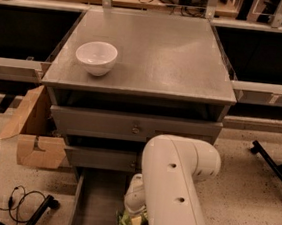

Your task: Pick green jalapeno chip bag from bottom drawer and place on counter

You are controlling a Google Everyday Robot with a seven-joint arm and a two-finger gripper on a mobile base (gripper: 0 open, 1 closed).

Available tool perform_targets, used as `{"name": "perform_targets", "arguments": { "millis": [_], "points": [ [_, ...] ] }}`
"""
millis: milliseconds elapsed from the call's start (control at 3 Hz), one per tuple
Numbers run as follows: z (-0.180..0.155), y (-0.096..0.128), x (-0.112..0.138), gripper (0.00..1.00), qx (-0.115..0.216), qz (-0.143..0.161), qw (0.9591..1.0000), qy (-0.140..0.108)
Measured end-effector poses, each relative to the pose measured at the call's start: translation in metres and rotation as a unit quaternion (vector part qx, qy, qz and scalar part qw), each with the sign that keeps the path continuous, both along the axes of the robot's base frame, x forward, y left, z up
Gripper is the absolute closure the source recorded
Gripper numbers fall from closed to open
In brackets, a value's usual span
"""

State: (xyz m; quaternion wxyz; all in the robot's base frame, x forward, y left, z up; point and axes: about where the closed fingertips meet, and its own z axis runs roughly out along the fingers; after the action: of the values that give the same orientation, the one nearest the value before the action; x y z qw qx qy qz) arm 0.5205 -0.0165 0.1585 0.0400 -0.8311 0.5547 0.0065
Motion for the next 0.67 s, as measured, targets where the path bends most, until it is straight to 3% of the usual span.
{"name": "perform_targets", "arguments": {
  "millis": [333,667],
  "points": [
    [-0.0314,-0.0038,-0.0078,0.36,-0.007,0.018,0.9995,0.025],
    [-0.0349,-0.0035,-0.0091,0.59,-0.006,0.029,0.9991,0.029]
  ]
}}
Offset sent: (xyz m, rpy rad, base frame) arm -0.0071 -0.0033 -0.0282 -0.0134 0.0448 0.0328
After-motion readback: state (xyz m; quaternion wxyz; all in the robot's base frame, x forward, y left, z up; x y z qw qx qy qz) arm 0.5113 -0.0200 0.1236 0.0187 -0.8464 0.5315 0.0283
